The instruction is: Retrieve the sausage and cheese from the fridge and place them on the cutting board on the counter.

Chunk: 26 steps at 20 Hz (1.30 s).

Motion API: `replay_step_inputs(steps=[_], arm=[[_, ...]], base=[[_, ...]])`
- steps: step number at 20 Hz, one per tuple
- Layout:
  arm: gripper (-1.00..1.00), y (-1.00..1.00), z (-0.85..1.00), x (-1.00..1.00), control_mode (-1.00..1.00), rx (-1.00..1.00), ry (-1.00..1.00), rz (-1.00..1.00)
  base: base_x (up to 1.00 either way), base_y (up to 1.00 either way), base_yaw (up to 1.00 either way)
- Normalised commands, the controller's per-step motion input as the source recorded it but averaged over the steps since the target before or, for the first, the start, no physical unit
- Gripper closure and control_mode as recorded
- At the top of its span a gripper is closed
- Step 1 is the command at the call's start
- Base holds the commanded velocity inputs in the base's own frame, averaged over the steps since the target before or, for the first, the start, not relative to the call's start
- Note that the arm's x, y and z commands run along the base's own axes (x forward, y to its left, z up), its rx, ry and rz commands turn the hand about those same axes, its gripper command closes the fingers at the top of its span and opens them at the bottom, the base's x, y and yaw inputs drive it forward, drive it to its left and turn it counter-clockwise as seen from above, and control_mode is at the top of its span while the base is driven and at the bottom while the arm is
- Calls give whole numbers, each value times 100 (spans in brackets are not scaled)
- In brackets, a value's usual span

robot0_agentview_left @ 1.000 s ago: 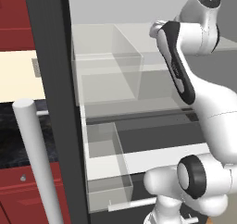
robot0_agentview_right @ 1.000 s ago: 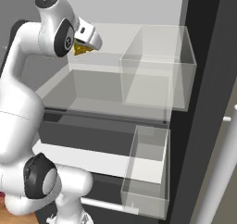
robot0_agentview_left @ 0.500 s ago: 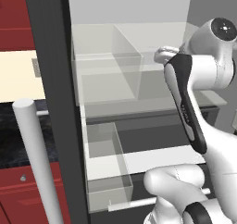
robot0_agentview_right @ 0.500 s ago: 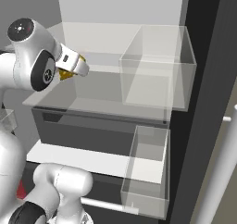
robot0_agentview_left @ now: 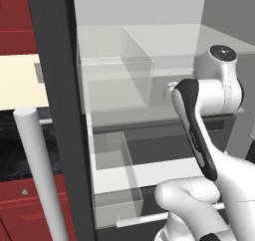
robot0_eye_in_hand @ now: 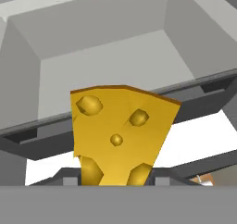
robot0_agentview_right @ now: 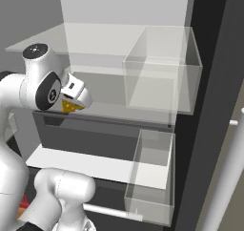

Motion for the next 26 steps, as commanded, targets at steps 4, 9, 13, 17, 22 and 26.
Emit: replay_step_inputs(steps=[4,9,13,17,22,26], arm=[[100,3,-40,-9,-100,-1,8,7],[100,0,-19,-1,-100,-5,6,7],[100,0,0,0,-100,0,0,0],[100,0,0,-4,100,0,0,0],[100,0,0,0,100,0,0,0],[100,0,0,0,100,0,0,0]], base=[[0,0,0],[0,0,0],[0,0,0],[-16,0,1],[-62,0,7],[-68,0,8]])
